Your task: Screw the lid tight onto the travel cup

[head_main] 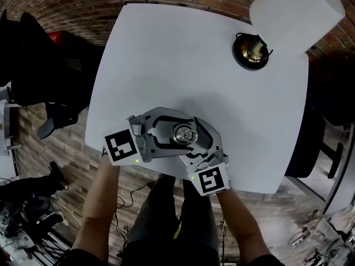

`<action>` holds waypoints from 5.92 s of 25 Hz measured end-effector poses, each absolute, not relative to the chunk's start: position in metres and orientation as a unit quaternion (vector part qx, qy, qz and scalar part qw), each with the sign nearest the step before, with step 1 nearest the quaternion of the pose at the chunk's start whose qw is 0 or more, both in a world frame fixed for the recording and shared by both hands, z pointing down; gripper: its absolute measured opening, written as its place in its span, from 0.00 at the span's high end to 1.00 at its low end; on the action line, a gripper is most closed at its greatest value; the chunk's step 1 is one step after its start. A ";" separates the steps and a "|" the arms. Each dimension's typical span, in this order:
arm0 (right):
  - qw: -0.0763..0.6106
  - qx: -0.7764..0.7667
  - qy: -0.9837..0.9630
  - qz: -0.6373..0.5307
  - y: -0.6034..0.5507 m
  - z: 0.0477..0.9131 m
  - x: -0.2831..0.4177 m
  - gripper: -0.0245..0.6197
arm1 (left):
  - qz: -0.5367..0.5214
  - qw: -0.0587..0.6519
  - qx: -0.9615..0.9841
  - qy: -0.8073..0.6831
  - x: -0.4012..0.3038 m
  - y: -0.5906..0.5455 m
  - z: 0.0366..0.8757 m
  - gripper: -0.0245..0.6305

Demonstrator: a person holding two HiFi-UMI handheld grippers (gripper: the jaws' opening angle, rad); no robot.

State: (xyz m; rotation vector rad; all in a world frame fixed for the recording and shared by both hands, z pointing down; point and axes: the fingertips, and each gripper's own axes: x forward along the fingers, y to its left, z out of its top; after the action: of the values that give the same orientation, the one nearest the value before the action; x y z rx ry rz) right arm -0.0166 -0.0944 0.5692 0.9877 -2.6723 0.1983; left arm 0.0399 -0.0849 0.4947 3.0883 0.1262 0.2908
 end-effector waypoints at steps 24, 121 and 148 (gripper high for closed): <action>0.139 0.355 -0.922 0.070 -0.095 0.570 -0.017 0.43 | 0.145 0.016 0.894 -0.424 0.021 -0.112 0.504 0.55; 0.064 0.568 -0.820 0.024 -0.053 0.296 0.150 0.94 | 0.010 -0.030 0.899 -0.437 -0.092 -0.071 0.264 0.93; 0.021 0.615 -0.788 -0.032 -0.002 0.207 0.201 0.94 | -0.020 -0.040 0.888 -0.457 -0.128 -0.024 0.223 0.93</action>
State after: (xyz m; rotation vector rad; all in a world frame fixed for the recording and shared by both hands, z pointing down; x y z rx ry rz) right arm 0.2006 -0.0019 0.2071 1.9064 -2.4420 -0.0977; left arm -0.1280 -0.0236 0.2232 2.8644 -1.4741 -0.0633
